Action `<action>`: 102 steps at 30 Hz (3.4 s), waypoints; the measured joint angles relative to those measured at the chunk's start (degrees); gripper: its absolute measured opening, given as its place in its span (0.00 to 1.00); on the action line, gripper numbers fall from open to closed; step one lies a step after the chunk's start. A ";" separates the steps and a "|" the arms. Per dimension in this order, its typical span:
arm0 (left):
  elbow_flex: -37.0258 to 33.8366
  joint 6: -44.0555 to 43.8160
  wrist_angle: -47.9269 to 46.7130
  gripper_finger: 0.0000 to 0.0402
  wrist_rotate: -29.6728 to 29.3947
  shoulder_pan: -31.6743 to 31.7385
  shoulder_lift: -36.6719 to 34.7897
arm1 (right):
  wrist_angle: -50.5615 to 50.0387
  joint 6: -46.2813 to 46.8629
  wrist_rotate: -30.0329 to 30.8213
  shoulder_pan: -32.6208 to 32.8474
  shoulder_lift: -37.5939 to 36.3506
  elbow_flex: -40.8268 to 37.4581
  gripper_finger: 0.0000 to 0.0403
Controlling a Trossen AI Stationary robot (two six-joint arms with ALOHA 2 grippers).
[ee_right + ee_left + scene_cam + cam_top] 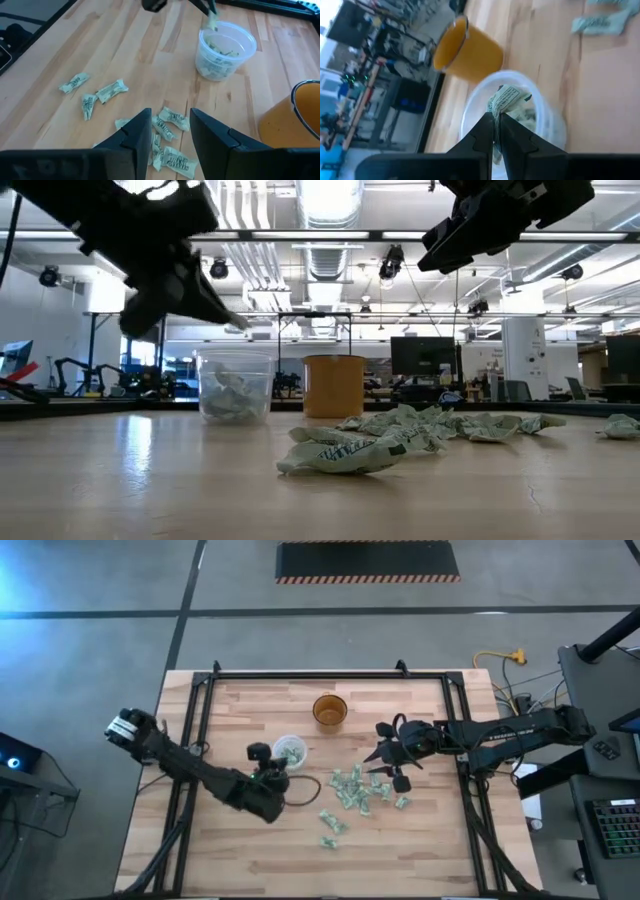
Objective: Pick and place Stevia / Truvia into bins
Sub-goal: Put the stevia packet into the transparent bin
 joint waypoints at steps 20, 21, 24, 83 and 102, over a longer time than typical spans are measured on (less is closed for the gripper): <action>-1.22 -1.53 0.07 0.40 4.18 6.45 -0.96 | 9.90 -2.42 -2.35 0.11 15.17 0.89 0.35; -1.22 -1.52 0.02 0.43 4.96 6.33 -1.13 | 9.94 -3.12 -2.40 0.11 16.74 1.71 0.35; -0.98 -1.70 -0.37 0.49 8.74 5.58 -2.77 | 9.92 -5.33 -3.96 0.11 21.87 4.36 0.35; -1.40 -4.30 4.25 0.51 21.58 -14.60 -12.94 | -0.86 -16.85 0.05 -4.00 43.43 29.92 0.02; -1.35 -3.93 4.48 0.51 21.53 -14.60 -12.94 | 14.05 -20.80 -0.08 -8.01 50.56 35.73 0.02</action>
